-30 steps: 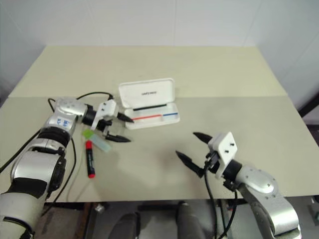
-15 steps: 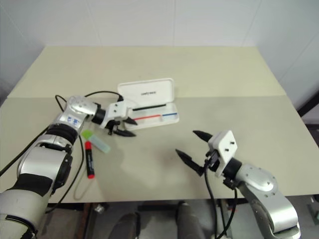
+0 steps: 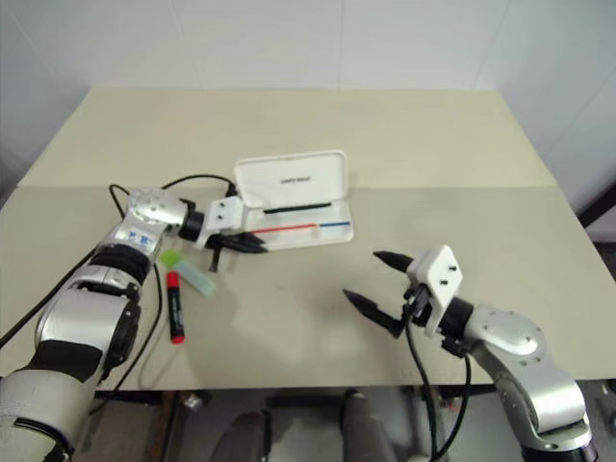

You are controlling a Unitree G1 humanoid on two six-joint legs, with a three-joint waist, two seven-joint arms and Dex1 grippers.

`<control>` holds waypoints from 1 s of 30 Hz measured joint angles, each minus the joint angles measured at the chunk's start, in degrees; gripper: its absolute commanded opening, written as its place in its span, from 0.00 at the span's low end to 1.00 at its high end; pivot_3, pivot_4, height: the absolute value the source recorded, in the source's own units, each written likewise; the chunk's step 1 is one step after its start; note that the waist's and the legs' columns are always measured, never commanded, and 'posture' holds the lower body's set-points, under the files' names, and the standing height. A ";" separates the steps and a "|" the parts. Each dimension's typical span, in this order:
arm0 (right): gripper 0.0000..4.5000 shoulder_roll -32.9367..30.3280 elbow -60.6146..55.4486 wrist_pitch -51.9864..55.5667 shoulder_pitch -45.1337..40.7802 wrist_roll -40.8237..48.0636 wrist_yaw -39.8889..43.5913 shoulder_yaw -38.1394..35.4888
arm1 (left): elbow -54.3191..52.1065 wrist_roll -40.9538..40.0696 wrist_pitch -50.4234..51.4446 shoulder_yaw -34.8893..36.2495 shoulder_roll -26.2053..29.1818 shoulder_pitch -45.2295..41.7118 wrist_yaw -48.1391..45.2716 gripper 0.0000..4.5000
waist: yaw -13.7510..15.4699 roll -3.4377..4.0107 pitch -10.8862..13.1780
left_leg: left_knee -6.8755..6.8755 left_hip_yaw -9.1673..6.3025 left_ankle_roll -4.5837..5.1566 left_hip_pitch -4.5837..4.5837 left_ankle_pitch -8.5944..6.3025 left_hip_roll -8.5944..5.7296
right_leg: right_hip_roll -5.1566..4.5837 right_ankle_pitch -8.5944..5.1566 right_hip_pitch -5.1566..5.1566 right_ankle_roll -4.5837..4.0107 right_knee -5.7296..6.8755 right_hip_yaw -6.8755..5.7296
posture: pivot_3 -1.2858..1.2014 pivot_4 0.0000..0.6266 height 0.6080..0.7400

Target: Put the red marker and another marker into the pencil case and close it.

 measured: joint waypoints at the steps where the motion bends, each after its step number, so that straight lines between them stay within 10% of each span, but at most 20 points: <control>1: 1.00 -0.70 0.39 -0.03 0.01 0.59 0.94 -0.66 | -1.29 -0.50 -0.36 0.21 0.20 0.66 -0.53 0.00 | 0.02 0.00 0.00 | -0.02 0.00 0.02 0.01 -0.01 0.00 | 0.00 0.02 -0.01 0.05 0.01 -0.01 | 0.52 0.24 1.00; 18: 1.00 -7.30 3.28 0.00 2.45 6.16 11.07 -7.30 | -62.04 -8.18 23.53 0.14 7.29 28.99 -0.20 0.00 | 0.81 0.02 0.01 | 0.16 0.01 0.04 0.09 -0.02 0.01 | -0.01 -0.45 0.06 -0.82 0.09 0.03 | 0.52 0.24 1.00; 30: 1.00 -8.09 3.37 0.06 3.34 6.17 11.26 -8.89 | -69.09 -6.16 30.35 -6.68 7.67 33.40 3.80 0.00 | 0.72 0.02 0.01 | 0.16 0.03 0.03 0.12 -0.01 0.00 | -0.01 -0.45 0.09 -0.83 0.05 0.05 | 0.52 0.24 1.00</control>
